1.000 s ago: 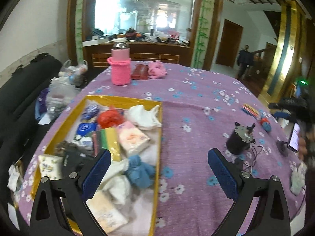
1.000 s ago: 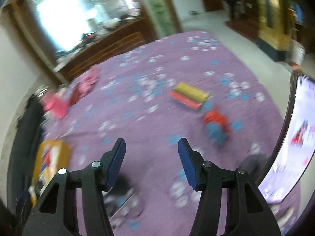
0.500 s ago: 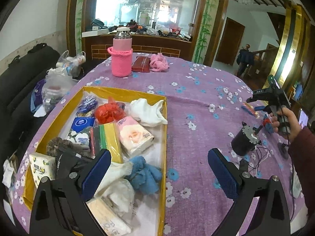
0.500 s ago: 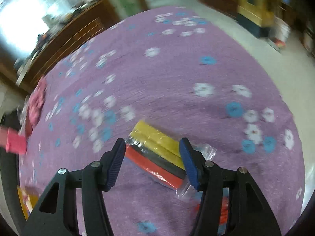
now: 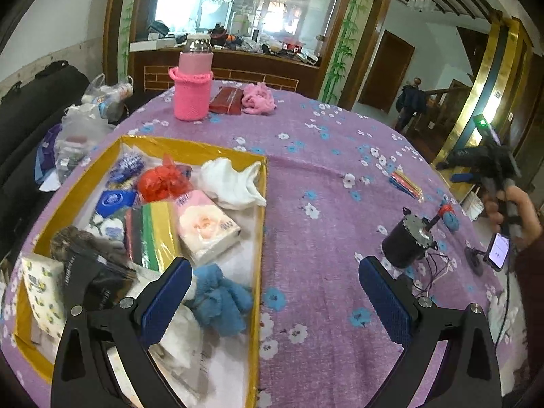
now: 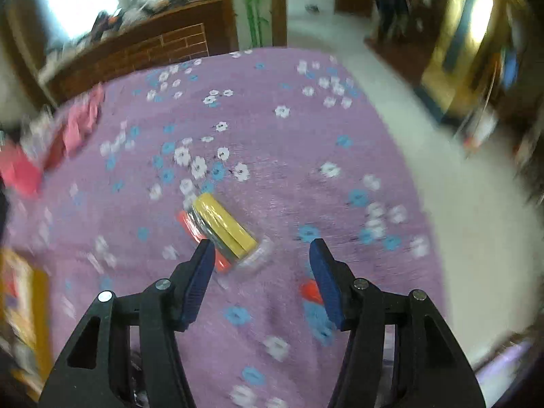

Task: Organize soft objects
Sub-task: 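Move the right gripper across the table to the blue cloth with red bag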

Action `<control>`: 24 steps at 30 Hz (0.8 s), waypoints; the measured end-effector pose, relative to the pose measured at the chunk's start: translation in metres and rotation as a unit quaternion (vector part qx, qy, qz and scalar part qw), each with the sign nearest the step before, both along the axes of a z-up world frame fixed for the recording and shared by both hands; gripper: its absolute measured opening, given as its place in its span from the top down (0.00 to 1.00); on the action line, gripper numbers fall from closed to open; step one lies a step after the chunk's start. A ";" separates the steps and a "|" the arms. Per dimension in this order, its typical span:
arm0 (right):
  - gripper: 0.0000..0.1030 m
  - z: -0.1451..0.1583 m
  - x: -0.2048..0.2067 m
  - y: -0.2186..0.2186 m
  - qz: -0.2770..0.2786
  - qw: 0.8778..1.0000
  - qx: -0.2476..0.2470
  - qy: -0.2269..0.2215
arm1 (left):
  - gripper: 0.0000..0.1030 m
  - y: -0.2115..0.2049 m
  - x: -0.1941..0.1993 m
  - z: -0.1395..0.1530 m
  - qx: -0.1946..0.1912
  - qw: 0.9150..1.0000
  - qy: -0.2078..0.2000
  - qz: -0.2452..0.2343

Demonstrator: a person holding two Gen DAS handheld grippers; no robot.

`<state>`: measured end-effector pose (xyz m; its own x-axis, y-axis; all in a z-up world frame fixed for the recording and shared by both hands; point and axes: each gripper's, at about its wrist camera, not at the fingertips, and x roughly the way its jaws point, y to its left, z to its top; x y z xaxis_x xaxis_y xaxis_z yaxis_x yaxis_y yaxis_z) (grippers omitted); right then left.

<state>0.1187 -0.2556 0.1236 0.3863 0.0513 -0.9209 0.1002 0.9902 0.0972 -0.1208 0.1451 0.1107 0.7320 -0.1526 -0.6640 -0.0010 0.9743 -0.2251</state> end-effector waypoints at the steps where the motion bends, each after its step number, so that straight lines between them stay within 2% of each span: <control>1: 0.45 -0.008 0.008 -0.006 -0.010 1.000 0.029 -0.002 | 0.03 -0.001 0.000 -0.001 -0.002 1.000 0.003 0.000; 3: 0.46 -0.032 0.028 -0.010 -0.022 0.997 0.078 0.010 | 0.03 -0.002 -0.002 0.000 -0.004 1.000 0.004 0.000; 6: 0.46 -0.068 0.049 0.002 -0.031 0.991 0.126 0.034 | 0.03 0.000 -0.008 0.004 0.003 1.000 -0.003 0.009; 10: 0.45 -0.089 0.059 0.025 -0.008 0.981 0.183 0.055 | 0.03 0.011 -0.011 0.007 0.004 1.000 -0.007 0.026; 13: 0.45 -0.085 0.047 0.066 0.072 0.970 0.218 0.077 | 0.03 0.017 -0.009 0.006 -0.003 0.999 -0.008 0.031; 14: 0.45 -0.082 0.040 0.082 0.110 0.963 0.232 0.085 | 0.03 0.017 -0.008 0.004 -0.007 1.000 -0.007 0.029; 16: 0.45 -0.070 0.021 0.113 0.190 0.935 0.279 0.107 | 0.03 0.013 -0.007 0.002 -0.012 1.000 -0.003 0.020; 17: 0.46 -0.058 0.010 0.122 0.222 0.926 0.288 0.103 | 0.03 0.012 -0.006 0.001 -0.012 1.000 -0.002 0.016; 18: 0.46 -0.036 -0.004 0.125 0.243 0.929 0.268 0.078 | 0.03 0.011 -0.006 0.001 -0.013 1.000 -0.002 0.012; 20: 0.46 -0.012 -0.013 0.114 0.207 0.958 0.188 0.057 | 0.03 0.010 -0.007 0.001 -0.014 1.000 -0.002 0.007; 21: 0.46 -0.002 -0.015 0.102 0.162 0.979 0.112 0.050 | 0.03 0.011 -0.006 0.001 -0.014 1.000 -0.002 0.007; 22: 0.46 0.006 -0.015 0.089 0.122 0.991 0.039 0.040 | 0.03 0.011 -0.006 0.000 -0.017 1.000 -0.002 0.007; 23: 0.45 0.012 -0.015 0.073 0.076 0.996 -0.039 0.027 | 0.03 0.012 -0.005 -0.001 -0.023 1.000 -0.001 0.007; 24: 0.45 0.013 -0.014 0.061 0.049 0.996 -0.068 0.027 | 0.03 0.013 -0.005 -0.002 -0.029 1.000 0.000 0.007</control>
<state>0.1048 -0.1943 0.1364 0.3346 -0.0399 -0.9415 0.0045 0.9992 -0.0408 -0.1255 0.1577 0.1086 0.7347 -0.1802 -0.6540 -0.0140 0.9598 -0.2803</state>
